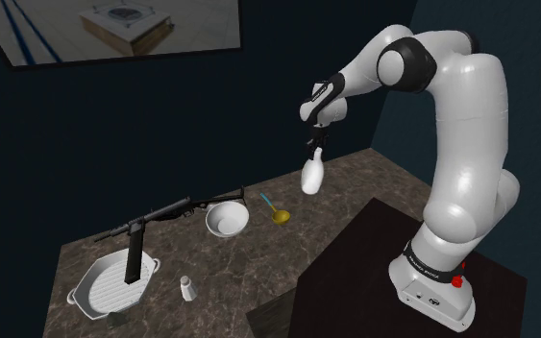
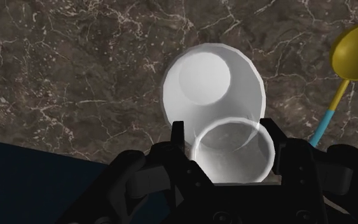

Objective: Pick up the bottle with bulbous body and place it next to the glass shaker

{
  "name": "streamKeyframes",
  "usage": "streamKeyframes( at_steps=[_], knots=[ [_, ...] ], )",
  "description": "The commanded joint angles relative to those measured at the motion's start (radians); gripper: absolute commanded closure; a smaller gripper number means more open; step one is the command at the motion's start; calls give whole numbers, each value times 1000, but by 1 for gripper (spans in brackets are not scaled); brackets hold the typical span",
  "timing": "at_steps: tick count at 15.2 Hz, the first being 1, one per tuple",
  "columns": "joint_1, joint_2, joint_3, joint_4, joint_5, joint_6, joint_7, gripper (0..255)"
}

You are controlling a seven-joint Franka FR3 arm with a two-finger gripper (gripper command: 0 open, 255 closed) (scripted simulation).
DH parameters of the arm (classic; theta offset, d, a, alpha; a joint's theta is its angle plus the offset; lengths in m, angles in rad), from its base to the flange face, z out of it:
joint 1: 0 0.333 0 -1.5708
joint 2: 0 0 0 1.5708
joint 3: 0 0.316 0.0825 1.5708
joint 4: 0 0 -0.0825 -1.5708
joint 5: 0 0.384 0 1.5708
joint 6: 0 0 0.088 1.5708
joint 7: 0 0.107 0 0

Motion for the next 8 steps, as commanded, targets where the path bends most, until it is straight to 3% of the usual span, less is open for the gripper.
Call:
streamKeyframes(
  at_steps=[1, 8],
  knots=[
    [3, -20, -3, 0, -5, -19, 4, 255],
    [12, -85, -15, 9, -25, -92, 16, 255]
  ],
)
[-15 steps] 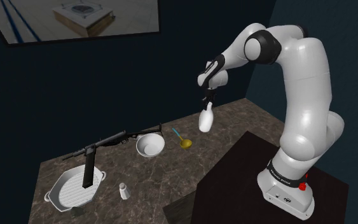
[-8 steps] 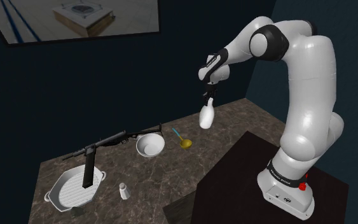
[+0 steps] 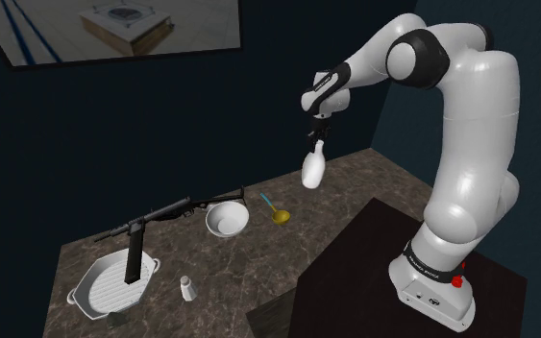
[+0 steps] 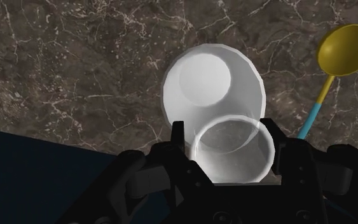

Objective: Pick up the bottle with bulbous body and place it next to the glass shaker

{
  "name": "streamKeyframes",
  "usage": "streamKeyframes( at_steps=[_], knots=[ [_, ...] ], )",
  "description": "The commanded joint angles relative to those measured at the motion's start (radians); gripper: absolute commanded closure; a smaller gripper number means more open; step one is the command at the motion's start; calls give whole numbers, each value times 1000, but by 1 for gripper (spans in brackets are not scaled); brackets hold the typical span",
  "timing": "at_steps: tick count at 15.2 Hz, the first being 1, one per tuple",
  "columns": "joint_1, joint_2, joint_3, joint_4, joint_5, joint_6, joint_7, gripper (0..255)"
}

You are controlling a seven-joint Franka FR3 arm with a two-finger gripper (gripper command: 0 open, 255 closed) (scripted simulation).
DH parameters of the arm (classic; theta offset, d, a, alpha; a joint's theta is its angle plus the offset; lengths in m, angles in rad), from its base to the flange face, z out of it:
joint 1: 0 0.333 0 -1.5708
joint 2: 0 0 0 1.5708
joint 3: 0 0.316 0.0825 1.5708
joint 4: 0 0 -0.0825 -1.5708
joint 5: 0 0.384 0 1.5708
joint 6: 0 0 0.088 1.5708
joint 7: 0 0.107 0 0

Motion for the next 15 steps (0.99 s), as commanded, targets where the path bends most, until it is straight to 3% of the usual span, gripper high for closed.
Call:
streamKeyframes(
  at_steps=[1, 15],
  knots=[
    [3, -19, -3, 6, -6, -24, 4, 255],
    [13, -126, -17, 59, -38, -182, 23, 255]
  ],
)
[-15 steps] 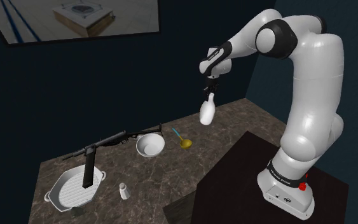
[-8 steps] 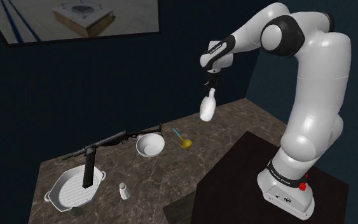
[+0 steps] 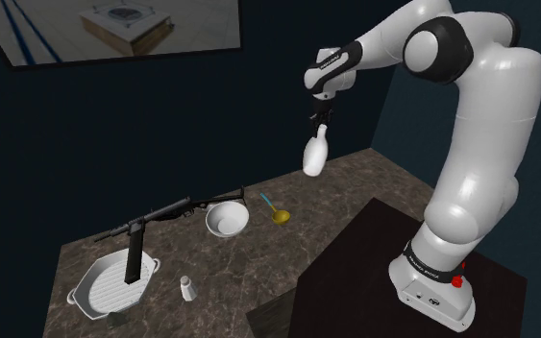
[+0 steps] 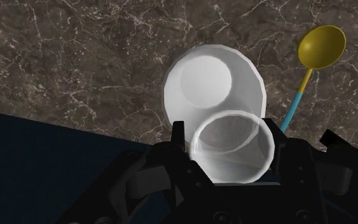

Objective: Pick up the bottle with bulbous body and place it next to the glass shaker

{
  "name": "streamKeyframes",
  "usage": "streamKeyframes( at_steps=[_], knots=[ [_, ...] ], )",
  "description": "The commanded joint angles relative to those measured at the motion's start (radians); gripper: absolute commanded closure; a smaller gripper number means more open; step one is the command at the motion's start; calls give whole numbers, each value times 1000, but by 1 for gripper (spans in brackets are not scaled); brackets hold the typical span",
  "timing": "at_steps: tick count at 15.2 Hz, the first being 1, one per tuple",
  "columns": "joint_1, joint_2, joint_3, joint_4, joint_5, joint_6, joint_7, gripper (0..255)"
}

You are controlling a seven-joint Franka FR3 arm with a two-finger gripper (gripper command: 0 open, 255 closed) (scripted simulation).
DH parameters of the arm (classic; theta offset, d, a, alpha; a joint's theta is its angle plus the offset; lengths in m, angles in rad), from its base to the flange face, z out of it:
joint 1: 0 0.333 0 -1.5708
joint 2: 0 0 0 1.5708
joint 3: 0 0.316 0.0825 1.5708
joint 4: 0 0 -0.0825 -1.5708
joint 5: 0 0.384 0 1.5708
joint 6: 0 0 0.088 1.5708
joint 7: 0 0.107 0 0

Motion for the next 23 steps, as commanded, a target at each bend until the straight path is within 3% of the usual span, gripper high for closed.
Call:
streamKeyframes(
  at_steps=[1, 23],
  knots=[
    [2, -15, -1, 9, -5, -24, 4, 255],
    [8, -109, -8, 188, -32, -294, 20, 255]
  ],
)
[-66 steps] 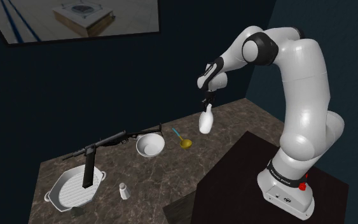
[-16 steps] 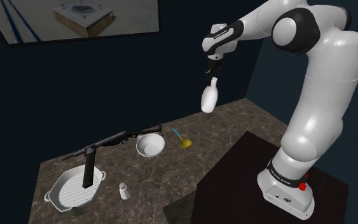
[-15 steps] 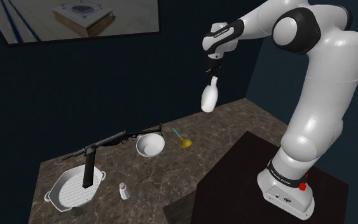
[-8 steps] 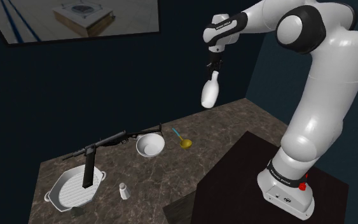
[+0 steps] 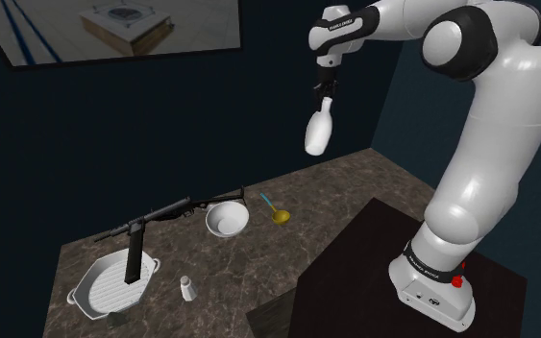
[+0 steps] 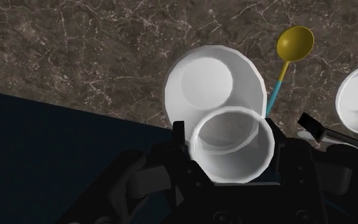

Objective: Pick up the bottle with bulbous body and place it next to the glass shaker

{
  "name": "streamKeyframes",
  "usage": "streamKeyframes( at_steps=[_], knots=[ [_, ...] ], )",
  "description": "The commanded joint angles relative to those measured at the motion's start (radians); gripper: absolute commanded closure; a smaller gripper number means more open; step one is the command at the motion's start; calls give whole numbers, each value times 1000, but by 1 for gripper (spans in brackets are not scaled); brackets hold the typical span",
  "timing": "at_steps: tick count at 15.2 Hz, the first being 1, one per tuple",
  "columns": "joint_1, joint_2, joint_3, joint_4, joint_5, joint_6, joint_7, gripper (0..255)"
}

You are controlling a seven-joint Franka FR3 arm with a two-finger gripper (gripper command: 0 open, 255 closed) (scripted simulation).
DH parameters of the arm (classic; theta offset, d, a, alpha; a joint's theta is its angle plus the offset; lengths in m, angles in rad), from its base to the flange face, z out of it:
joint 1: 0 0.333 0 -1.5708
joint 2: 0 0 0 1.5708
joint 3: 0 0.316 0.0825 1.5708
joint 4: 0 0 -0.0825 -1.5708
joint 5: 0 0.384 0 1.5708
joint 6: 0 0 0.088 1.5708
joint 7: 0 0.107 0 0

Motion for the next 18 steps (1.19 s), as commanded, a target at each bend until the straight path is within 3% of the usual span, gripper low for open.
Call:
streamKeyframes(
  at_steps=[1, 5, 18],
  knots=[
    [1, -8, 0, 17, -2, -25, 1, 255],
    [0, -14, -1, 56, -4, -69, 2, 255],
    [163, -211, 134, -186, -39, -23, 306, 255]
  ],
)
